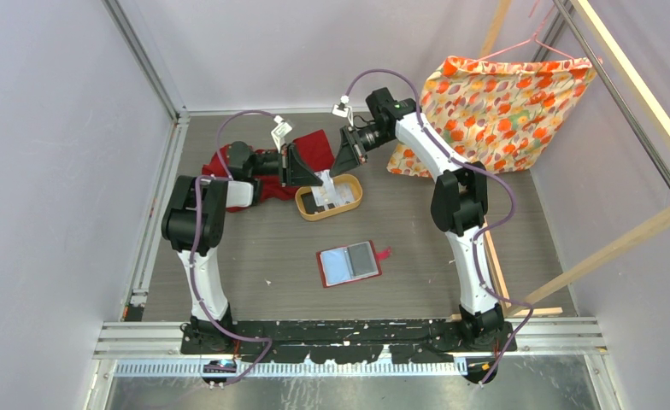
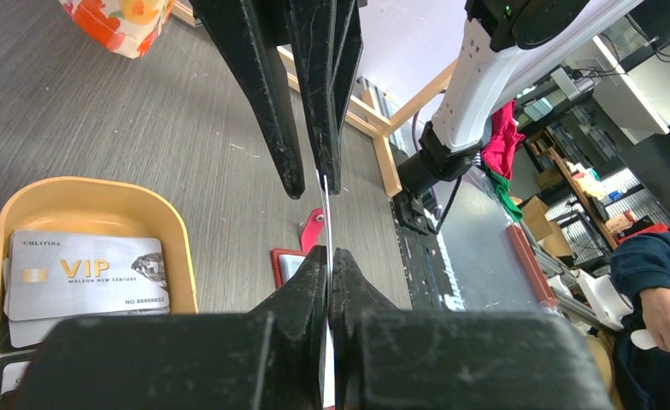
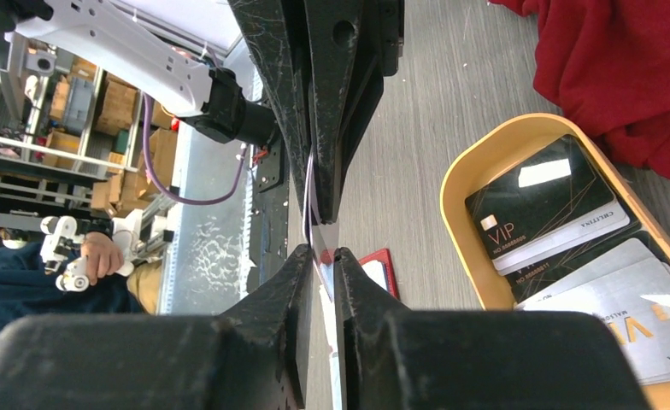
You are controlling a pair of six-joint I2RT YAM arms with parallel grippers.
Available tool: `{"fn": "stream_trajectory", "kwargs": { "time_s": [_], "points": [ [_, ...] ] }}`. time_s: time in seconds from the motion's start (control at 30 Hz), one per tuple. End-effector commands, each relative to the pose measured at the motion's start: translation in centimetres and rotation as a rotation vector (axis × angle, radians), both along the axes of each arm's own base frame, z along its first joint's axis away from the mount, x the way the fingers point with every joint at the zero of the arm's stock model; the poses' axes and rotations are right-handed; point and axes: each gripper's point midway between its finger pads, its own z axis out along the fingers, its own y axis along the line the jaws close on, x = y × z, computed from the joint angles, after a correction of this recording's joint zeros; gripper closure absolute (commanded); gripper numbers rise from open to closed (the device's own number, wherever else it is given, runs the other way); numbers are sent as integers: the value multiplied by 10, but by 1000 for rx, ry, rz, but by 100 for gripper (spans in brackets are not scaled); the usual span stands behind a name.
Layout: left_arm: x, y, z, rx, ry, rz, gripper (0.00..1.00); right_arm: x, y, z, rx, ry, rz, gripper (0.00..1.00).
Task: Put the credit cards into the card holder
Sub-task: Place the credit card in the storage box.
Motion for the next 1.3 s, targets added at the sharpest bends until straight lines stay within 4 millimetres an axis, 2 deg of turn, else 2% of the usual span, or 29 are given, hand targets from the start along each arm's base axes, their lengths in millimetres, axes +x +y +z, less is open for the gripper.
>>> {"fn": "stream_trajectory", "kwargs": {
  "time_s": [0.0, 0.13, 0.33, 0.47, 0.77, 1.27],
  "points": [
    [-3, -14, 13, -25, -79, -25, 100, -8, 9, 21, 51, -142, 47, 82],
    [3, -15, 5, -21, -62, -26, 100, -14, 7, 27, 68, -167, 65, 89],
    [13, -17, -8, -16, -21, -25, 99, -12, 9, 21, 52, -179, 65, 99],
    [18, -18, -16, -12, 5, -27, 98, -7, 9, 12, 22, -177, 50, 99],
    [33, -15, -32, -7, 42, -9, 82, 8, 9, -14, -44, -155, 11, 99],
    [50, -4, -50, -3, 74, 28, 68, 33, 2, -46, -98, -138, -44, 99]
  ]
}}
